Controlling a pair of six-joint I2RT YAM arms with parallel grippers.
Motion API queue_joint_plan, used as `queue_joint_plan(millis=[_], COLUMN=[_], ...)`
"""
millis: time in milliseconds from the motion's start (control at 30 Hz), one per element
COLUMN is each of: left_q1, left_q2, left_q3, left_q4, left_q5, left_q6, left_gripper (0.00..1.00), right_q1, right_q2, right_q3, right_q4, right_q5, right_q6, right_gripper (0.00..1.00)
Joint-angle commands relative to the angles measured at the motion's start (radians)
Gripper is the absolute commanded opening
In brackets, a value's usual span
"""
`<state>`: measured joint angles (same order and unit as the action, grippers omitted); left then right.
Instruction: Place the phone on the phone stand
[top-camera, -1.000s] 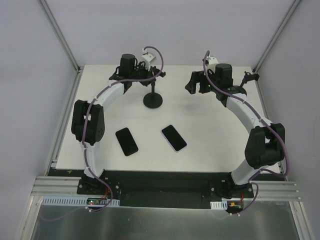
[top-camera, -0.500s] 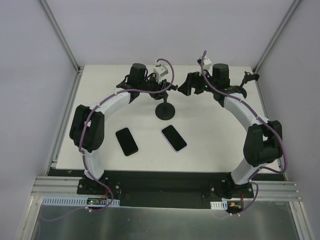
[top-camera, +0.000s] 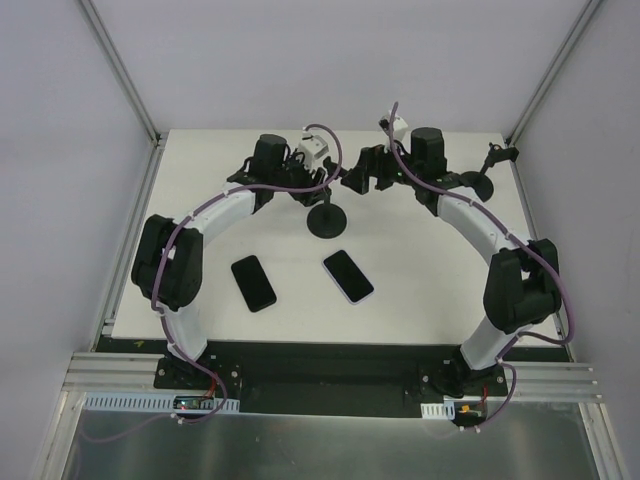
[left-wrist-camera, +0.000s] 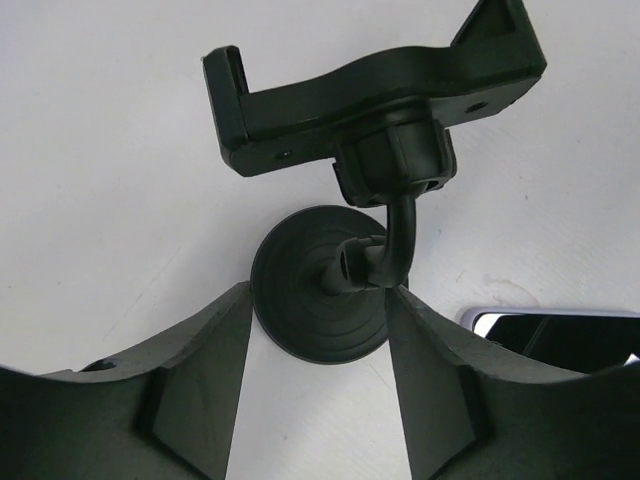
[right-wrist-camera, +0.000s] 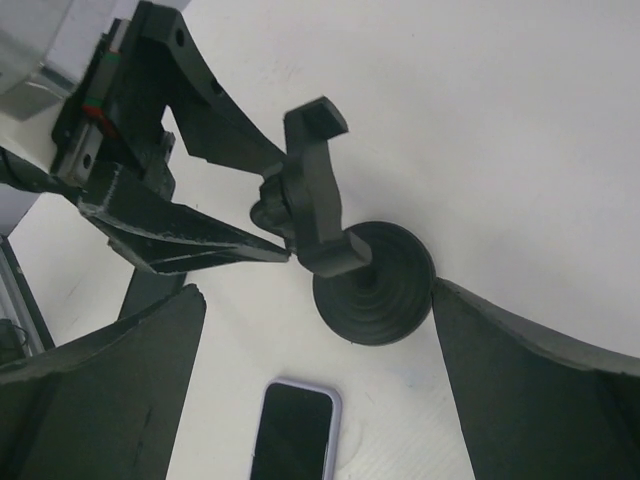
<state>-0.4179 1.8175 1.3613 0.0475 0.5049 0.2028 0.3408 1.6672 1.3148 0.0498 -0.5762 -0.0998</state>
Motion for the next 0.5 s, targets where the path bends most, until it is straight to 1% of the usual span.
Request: queue_joint_plan(millis=[0, 67, 200, 333, 367, 400, 433, 467], left_q1=[0.013, 0.021, 0.025, 0.037, 0.041, 0.047, 0.065, 0.076], left_q2=[-0.047, -0.046, -0.037, -0.044, -0.047, -0.063, -0.070, -0.082], left_q3=[0.001, -0.002, -0.010, -0.016, -0.027, -0.037, -0.051, -0.089], left_q4=[0.055, 0.067, 0.094, 0.123, 0.132, 0.144, 0.156, 0.204], left_q5=[-0.094, -0.103, -0.086, -0.153, -0.204, -0.215, -0.210, -0.177], left_q6=[-0.020, -0.043, -0.060, -0.089, -0.114, -0.126, -0.138, -0.163], left_gripper=[0.50, 0.45, 0.45, 0.46, 0.46, 0.46, 0.46, 0.47], right_q1=[0.035, 0.044, 0.061, 0.067, 0.070, 0.073, 0.075, 0.075], right_q2=[0.039, 0.043, 0.058, 0.065, 0.065, 0.065, 0.063, 0.065], right_q3=[0.086, 0.093, 0.093, 0.090, 0.087, 0.081, 0.078, 0.077], right_q4=[0.085, 0.085, 0.093, 0.107, 0.128, 0.137, 0.145, 0.144], right_q5=[0.012, 0.010, 0.004, -0.025, -0.039, -0.040, -0.028, 0.031], right_q6=[0.052, 0.048, 0.038, 0.038, 0.043, 0.041, 0.041, 0.043], right_gripper=[0.99, 0.96, 0.93, 0.86, 0.85, 0.82, 0.82, 0.82])
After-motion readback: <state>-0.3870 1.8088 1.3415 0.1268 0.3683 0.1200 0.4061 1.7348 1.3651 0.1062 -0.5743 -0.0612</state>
